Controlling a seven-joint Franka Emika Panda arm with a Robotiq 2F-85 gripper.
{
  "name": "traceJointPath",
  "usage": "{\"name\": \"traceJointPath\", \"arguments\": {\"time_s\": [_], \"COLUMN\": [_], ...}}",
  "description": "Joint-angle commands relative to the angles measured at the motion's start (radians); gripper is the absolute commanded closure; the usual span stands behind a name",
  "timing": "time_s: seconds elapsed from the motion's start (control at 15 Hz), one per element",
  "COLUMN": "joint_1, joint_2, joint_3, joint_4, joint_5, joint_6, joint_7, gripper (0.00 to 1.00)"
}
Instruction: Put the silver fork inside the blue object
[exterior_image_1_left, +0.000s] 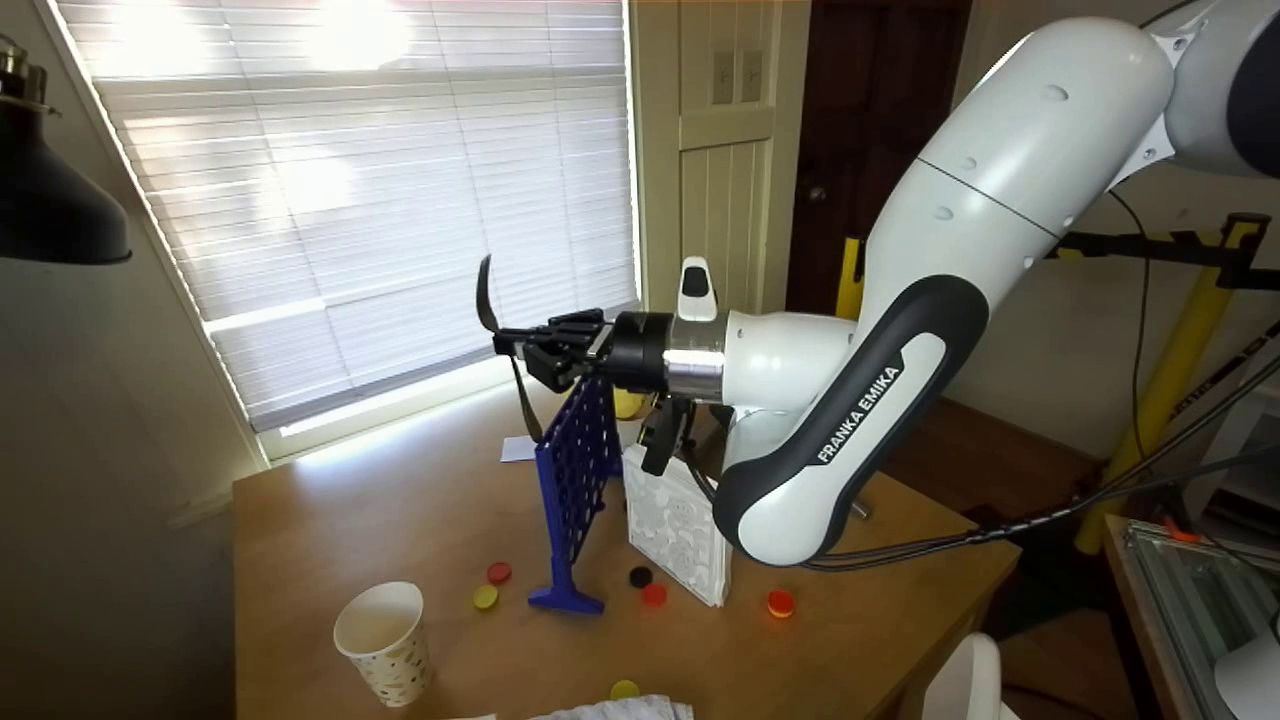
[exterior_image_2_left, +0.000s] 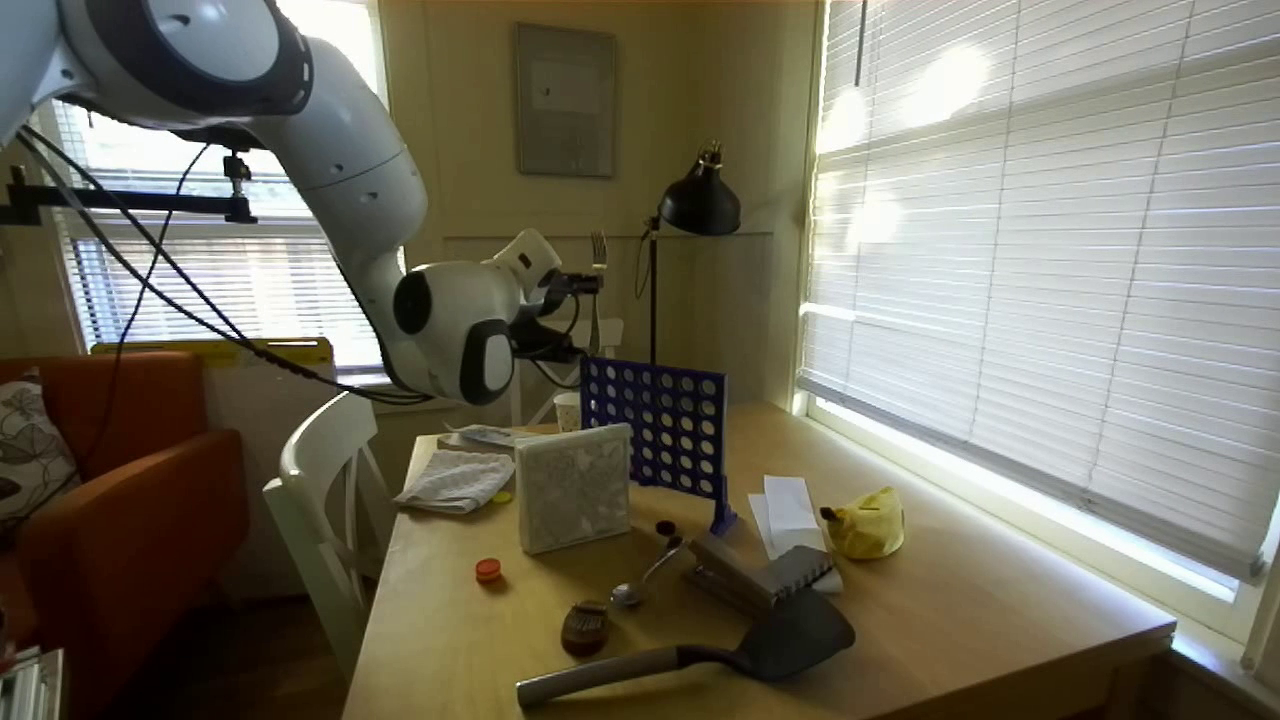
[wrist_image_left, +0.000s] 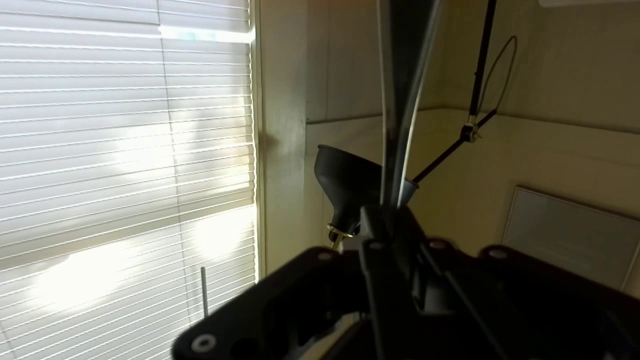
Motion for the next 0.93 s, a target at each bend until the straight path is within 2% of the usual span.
{"name": "traceJointPath", "arguments": {"time_s": [0.0,0.67,0.87], "joint_1": [-0.006,-0.006,-0.006], "joint_2": [0.018,0.001,-0.025], "joint_3": [0.009,0.0,-0.002], "joint_4": [0.026,0.002,-0.042], "joint_5": [-0.014,-0.007,-0.007], "joint_6": [0.024,0.026,0.023], "joint_7": [-0.005,-0.03,-0.036], "gripper": [0.98,0.98,0.98]}}
